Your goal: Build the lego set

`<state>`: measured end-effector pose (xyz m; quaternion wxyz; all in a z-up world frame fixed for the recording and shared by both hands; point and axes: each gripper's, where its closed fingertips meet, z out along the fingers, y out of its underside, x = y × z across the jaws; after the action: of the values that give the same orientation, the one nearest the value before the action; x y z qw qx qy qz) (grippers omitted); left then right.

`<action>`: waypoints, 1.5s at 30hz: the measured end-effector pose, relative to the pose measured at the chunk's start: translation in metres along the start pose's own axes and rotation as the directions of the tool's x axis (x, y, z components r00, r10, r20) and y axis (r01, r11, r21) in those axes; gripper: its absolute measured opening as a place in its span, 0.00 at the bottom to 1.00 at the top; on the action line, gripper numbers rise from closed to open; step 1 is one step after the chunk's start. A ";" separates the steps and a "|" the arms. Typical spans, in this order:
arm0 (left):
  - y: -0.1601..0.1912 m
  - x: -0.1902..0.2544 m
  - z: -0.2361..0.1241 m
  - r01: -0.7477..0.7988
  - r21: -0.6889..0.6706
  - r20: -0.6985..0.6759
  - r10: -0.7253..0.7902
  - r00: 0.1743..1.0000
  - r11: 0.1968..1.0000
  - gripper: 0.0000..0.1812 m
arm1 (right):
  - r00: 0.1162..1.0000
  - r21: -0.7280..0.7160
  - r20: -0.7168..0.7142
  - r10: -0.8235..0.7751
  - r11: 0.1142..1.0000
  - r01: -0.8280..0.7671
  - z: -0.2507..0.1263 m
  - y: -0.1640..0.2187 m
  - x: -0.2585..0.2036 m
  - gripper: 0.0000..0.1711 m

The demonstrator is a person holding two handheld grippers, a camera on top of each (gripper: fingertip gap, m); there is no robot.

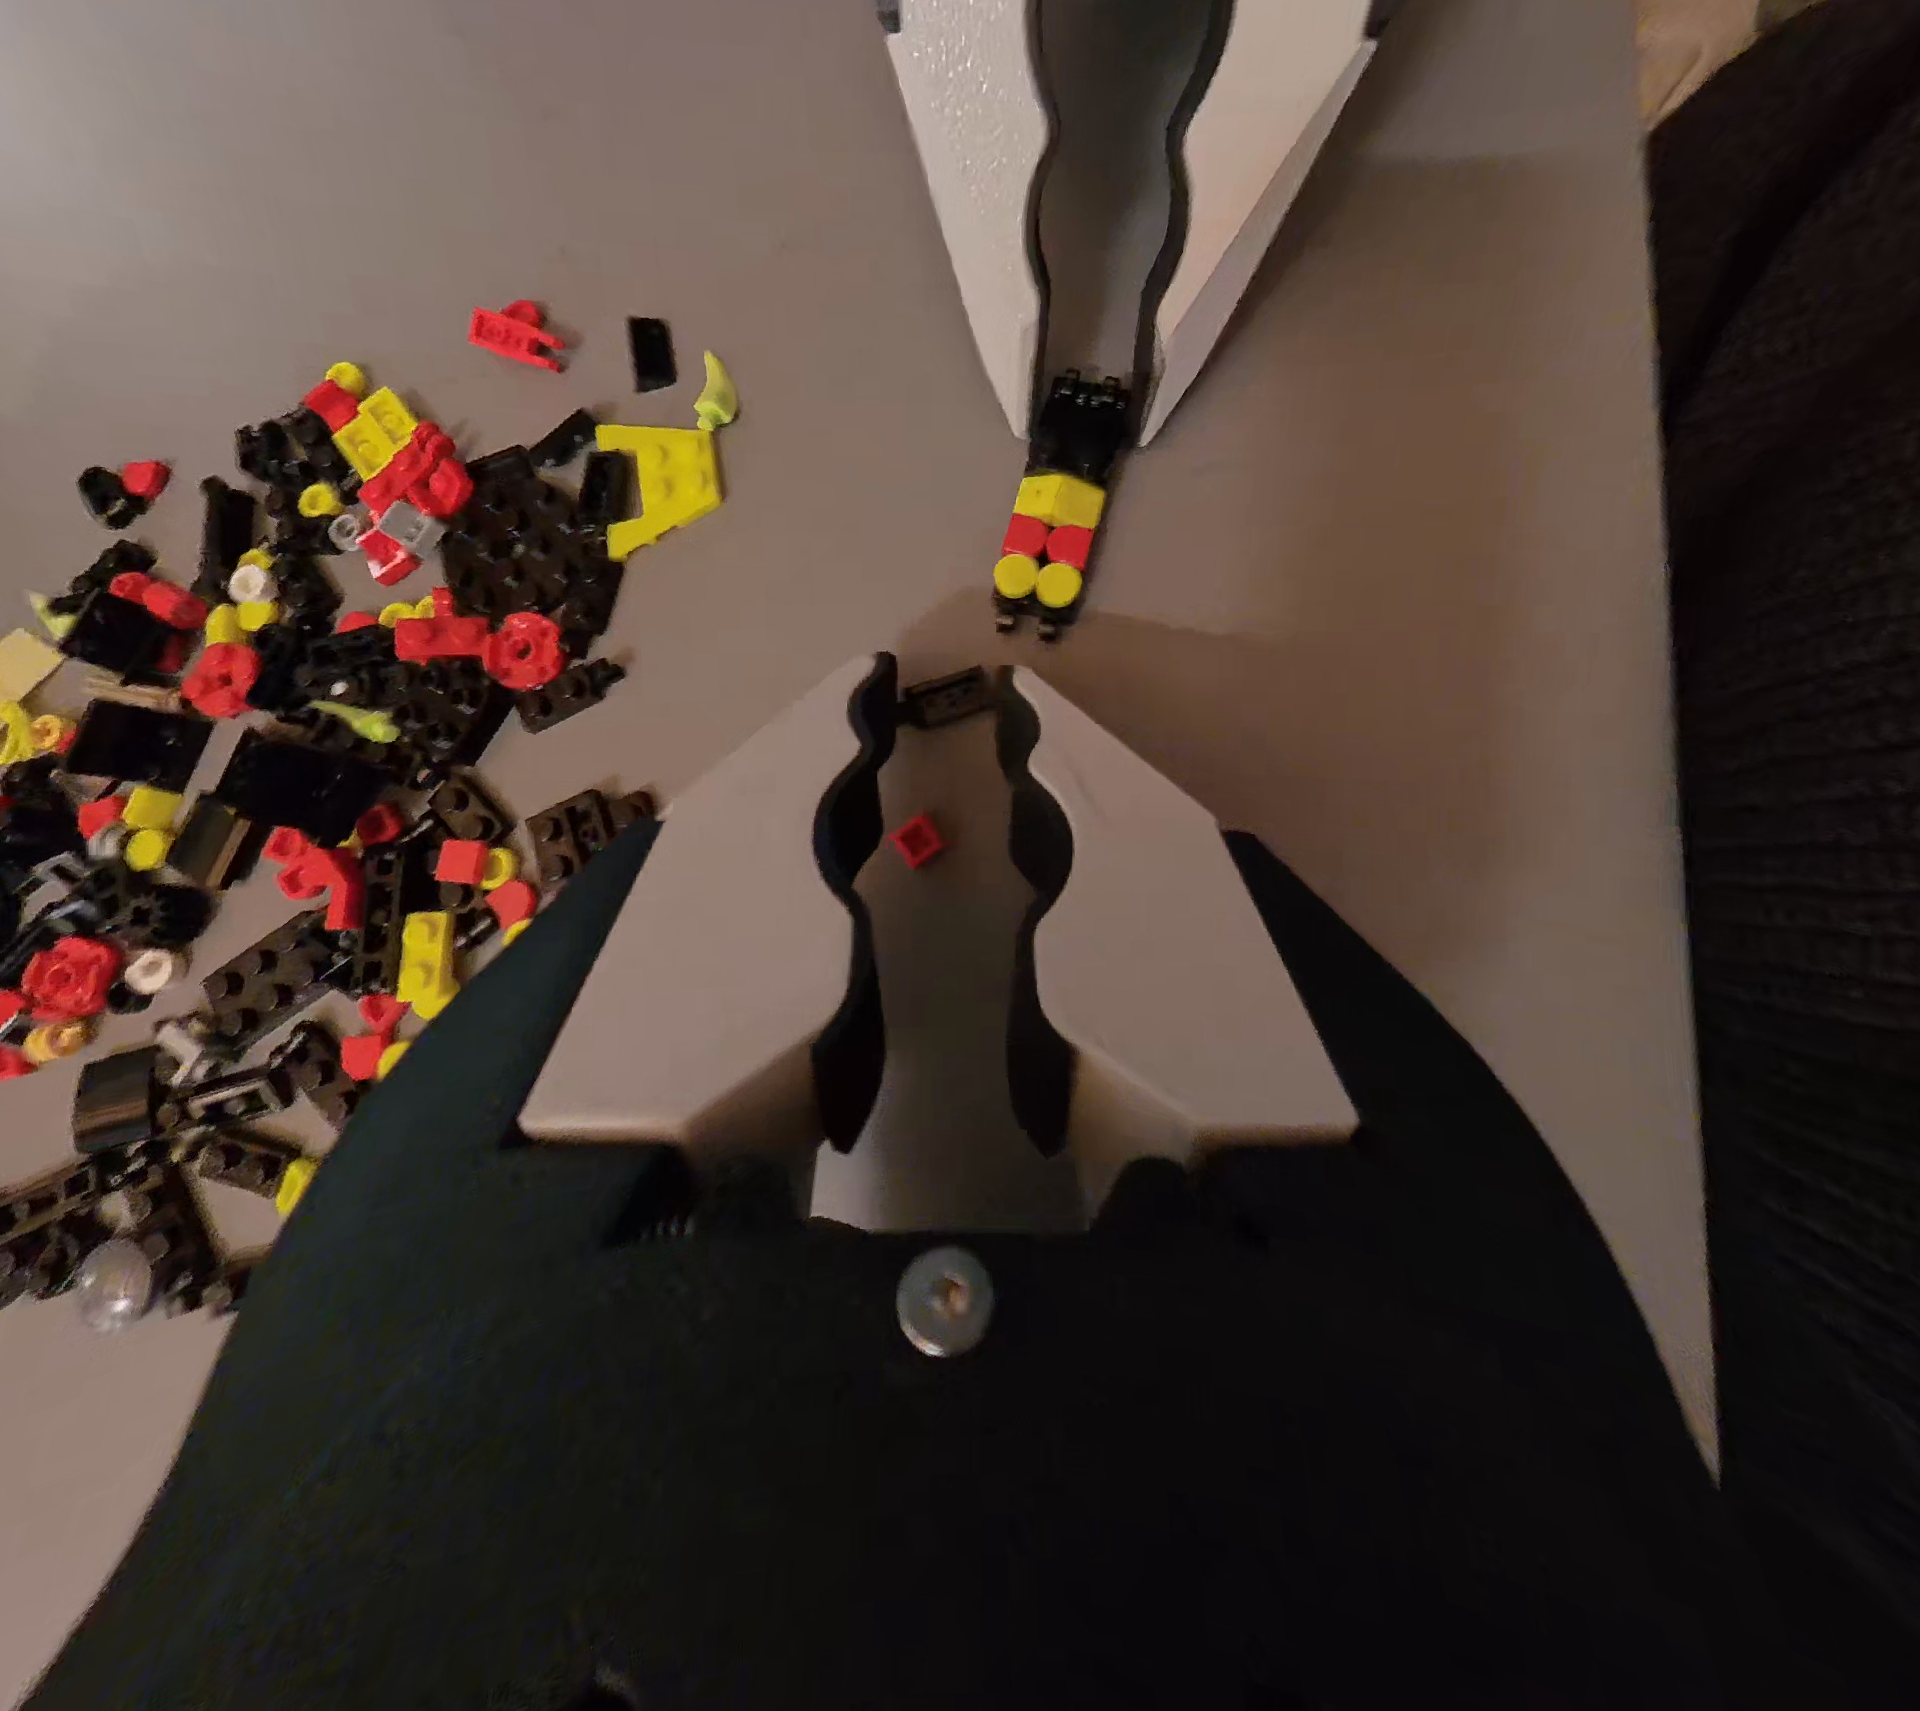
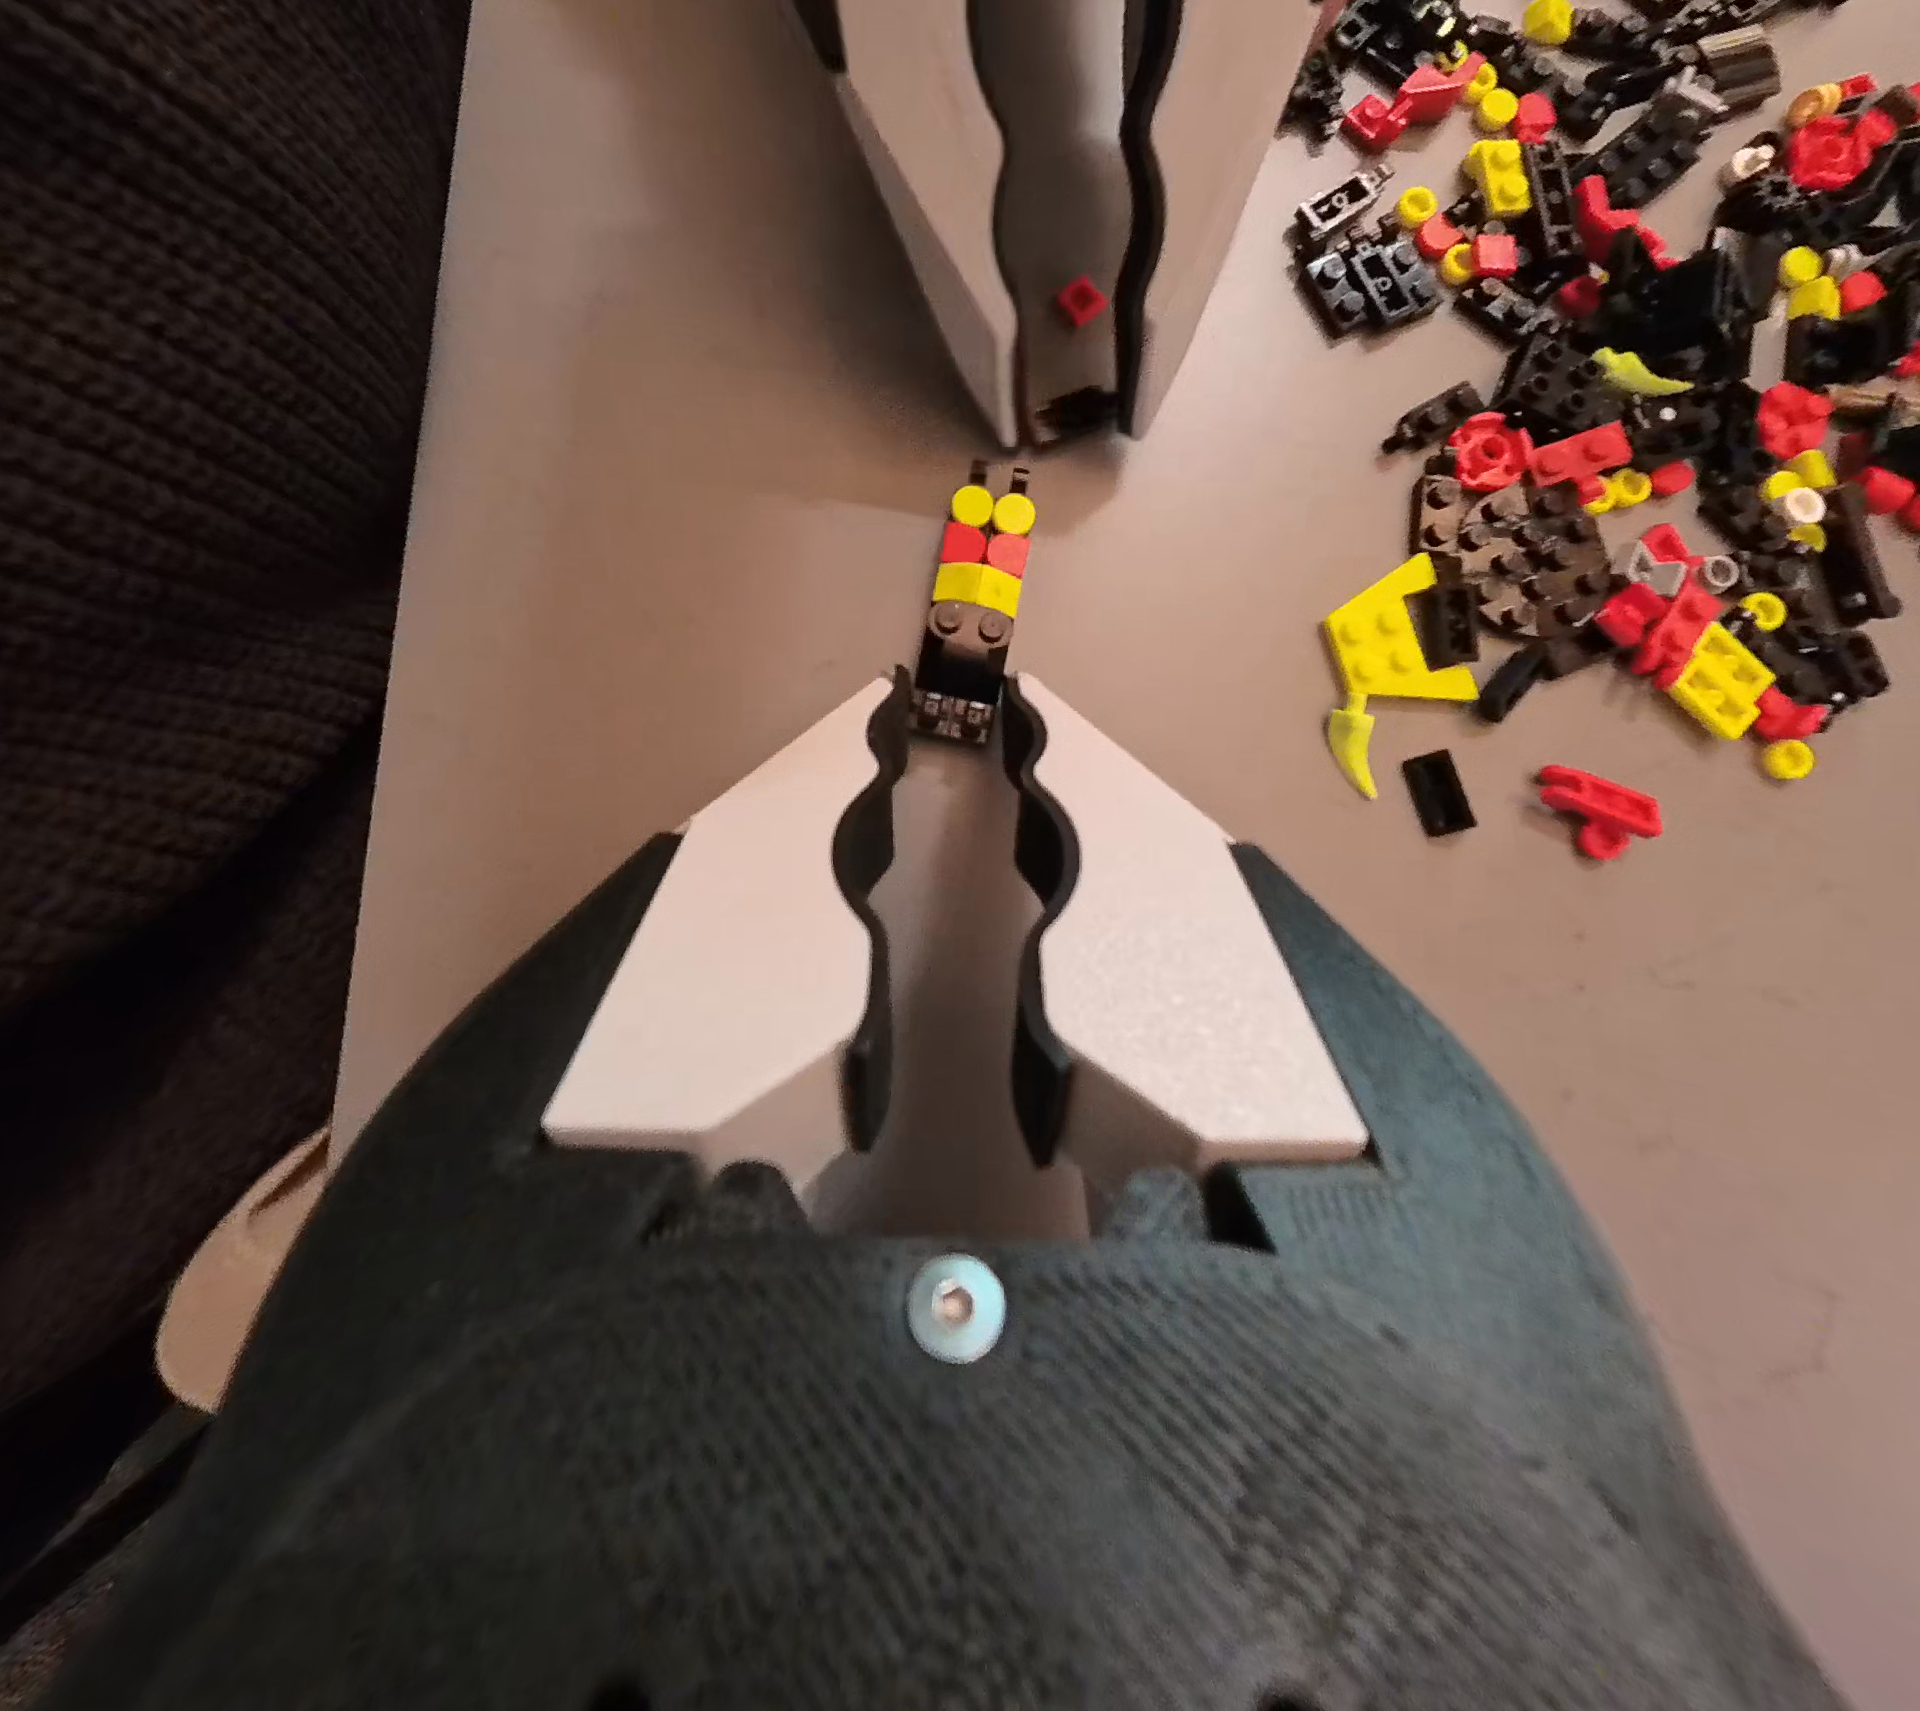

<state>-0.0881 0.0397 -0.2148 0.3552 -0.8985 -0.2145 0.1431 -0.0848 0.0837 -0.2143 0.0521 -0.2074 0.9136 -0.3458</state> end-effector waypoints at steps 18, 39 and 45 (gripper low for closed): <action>-0.011 -0.056 -0.031 0.175 0.145 0.191 -0.201 0.961 0.974 0.10 | 0.996 0.148 -0.077 0.041 0.989 -0.029 -0.018 -0.025 0.013 0.16; -0.009 -0.018 -0.017 0.324 0.158 -0.023 -0.325 0.945 0.933 0.12 | 0.996 0.078 -0.016 0.090 0.993 -0.089 -0.003 -0.010 0.004 0.20; -0.007 -0.018 -0.016 0.312 0.152 -0.018 -0.313 0.950 0.938 0.12 | 0.997 0.051 -0.027 0.078 0.996 -0.077 0.002 -0.007 0.005 0.15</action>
<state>-0.0994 0.0265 -0.1965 0.4406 -0.8227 -0.3438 0.1040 -0.0868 0.0755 -0.2111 0.0575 -0.1654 0.9127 -0.3693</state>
